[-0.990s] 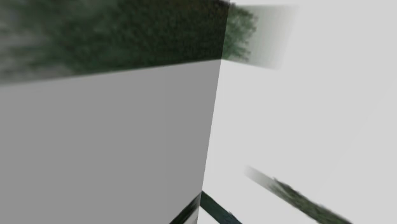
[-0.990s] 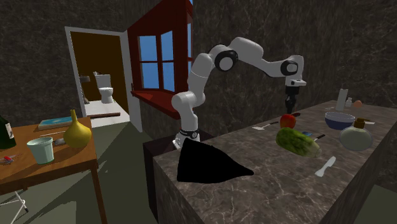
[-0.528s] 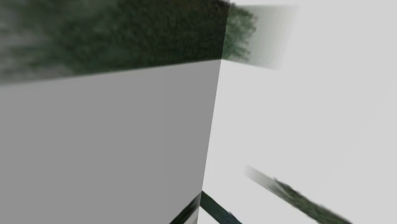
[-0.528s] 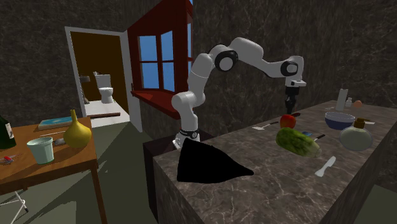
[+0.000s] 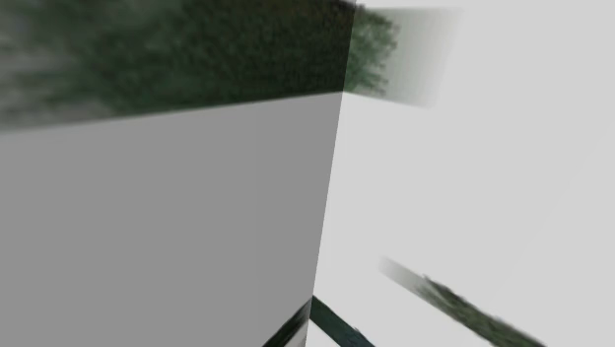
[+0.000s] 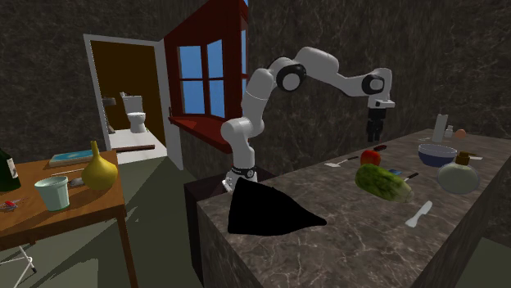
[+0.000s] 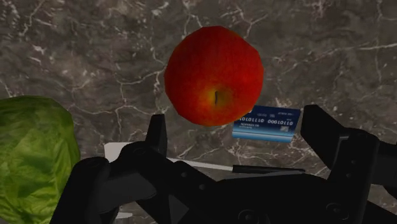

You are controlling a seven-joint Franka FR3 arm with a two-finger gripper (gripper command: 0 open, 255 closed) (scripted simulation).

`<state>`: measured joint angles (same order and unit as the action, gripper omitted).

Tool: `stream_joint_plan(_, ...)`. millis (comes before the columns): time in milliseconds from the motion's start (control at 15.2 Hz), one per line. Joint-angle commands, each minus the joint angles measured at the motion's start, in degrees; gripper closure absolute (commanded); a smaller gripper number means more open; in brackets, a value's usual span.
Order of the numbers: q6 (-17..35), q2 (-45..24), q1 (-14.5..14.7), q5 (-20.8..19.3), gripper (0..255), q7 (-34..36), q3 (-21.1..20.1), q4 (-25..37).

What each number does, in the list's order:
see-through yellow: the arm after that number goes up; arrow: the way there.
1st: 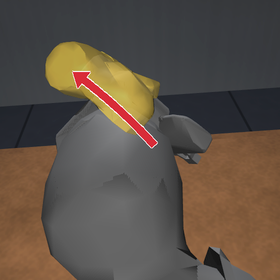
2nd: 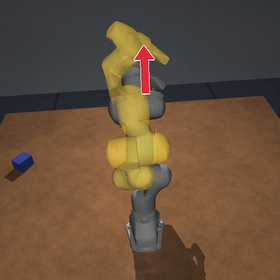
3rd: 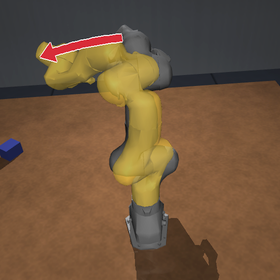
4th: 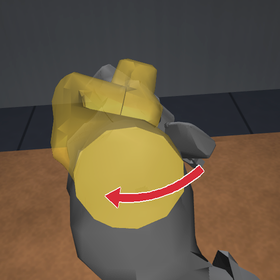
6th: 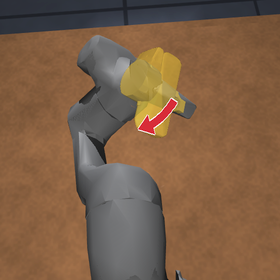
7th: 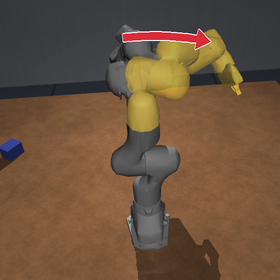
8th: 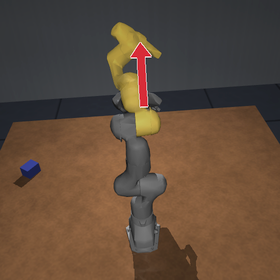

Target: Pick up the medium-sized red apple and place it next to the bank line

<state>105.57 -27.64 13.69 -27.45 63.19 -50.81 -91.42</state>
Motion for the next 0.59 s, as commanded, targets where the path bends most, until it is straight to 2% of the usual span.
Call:
stream_joint_plan(0,-2.84,0.99,0.20,0.97,0,-0.57,-0.62,2.19)
stream_joint_plan(66,-4.20,1.20,0.44,1.24,0,-0.80,-0.79,3.47)
stream_joint_plan(528,-4.20,1.20,0.44,1.24,0,-0.80,-0.79,3.47)
